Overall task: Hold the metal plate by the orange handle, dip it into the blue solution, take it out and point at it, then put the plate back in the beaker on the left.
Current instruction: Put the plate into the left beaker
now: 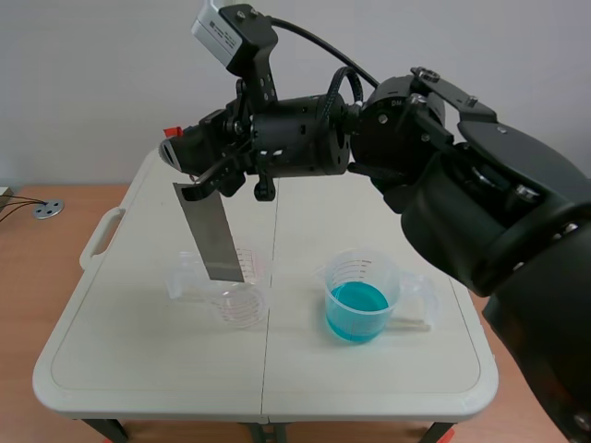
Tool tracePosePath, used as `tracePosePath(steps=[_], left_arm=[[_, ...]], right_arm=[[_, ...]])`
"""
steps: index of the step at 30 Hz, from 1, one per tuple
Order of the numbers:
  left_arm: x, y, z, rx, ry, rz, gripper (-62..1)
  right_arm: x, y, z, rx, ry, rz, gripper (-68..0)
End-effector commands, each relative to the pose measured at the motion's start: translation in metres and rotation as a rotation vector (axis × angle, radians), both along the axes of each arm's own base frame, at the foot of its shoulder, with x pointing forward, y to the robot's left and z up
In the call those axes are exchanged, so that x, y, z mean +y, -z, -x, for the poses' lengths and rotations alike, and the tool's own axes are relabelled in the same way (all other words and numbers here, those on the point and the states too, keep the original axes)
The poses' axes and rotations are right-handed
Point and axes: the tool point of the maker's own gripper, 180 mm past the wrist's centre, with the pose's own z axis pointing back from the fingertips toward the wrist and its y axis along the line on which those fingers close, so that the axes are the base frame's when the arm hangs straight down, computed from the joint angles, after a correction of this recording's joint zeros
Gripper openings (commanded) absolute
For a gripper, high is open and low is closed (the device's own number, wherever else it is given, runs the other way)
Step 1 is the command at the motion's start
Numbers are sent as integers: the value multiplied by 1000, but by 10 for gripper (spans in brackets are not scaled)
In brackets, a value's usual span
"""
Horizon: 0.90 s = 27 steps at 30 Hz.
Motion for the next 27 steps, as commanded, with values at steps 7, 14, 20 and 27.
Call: tracePosePath(steps=[7, 14, 20, 27], left_arm=[[-1, -2, -1, -6, -4, 8, -562], [-1, -2, -1, -7, -4, 8, -562], [-1, -2, -1, -7, -4, 8, -562], [-1, -2, -1, -7, -4, 8, -562]], right_arm=[[1, 1, -4, 15, -1, -25, -662], [-1, 16, -2, 58, 10, -16, -662], [-1, 27, 6, 85, 12, -14, -662], [-2, 30, 6, 77, 12, 4, -662]])
